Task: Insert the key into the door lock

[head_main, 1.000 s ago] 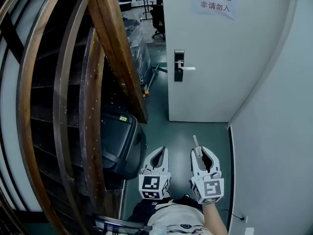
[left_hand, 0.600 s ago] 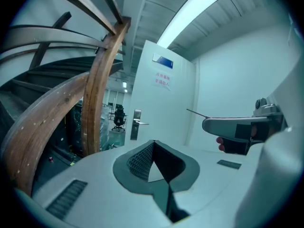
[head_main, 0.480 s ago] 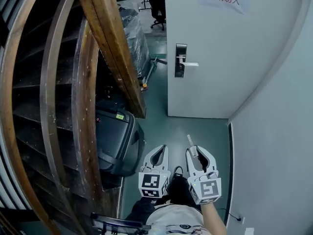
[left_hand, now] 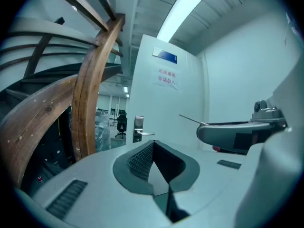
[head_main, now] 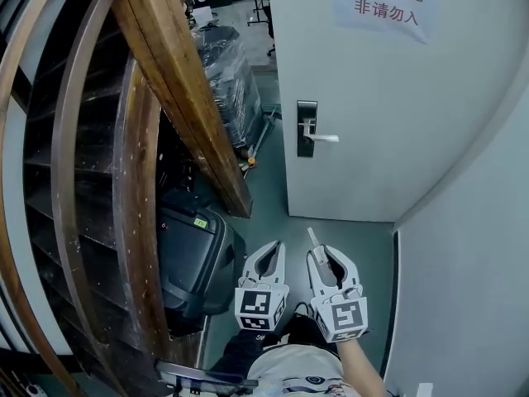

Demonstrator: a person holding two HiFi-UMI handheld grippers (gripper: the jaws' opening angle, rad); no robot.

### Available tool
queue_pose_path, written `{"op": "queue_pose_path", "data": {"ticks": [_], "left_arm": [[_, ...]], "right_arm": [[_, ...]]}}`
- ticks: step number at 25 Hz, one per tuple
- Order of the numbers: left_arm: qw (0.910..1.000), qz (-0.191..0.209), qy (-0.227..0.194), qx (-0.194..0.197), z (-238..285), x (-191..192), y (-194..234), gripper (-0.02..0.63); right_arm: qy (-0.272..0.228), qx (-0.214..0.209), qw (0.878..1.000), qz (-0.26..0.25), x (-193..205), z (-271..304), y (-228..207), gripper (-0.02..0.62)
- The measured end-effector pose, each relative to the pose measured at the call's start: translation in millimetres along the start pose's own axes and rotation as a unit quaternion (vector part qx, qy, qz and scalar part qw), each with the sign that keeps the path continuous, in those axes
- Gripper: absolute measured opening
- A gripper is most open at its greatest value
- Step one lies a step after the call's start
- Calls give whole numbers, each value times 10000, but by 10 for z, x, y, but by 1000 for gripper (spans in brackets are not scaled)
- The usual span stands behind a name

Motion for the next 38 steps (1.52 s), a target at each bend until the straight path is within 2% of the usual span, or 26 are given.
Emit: {"op": "queue_pose_path", "data": {"ticks": [9,26,31,38], "left_arm": [[9997,-88,165,-178,531,23,306,5],[9981,14,444,423,1400,54,1288,5],[9975,-151,563,412,1536,294,1467,5],[9980,-279,559,107,1547,851,1685,5]], "right_arm": [[268,-36,9996,59,139,596,-278,118],[829,655,9944,-47,408,1931,-247,118],[1035,736,9918,-121,699,2333,-360,118],[929,838,9920,-176,1175,2992,-677,118]]}}
Point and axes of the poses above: the fingertips, and each gripper's own axes: z forward along the fingers, y to its left, x out of its underside, the point moved 4 cm from there along -z, backward along the fingers, and after that the axes turned 11 degrees about x, right-handed, at the moved point
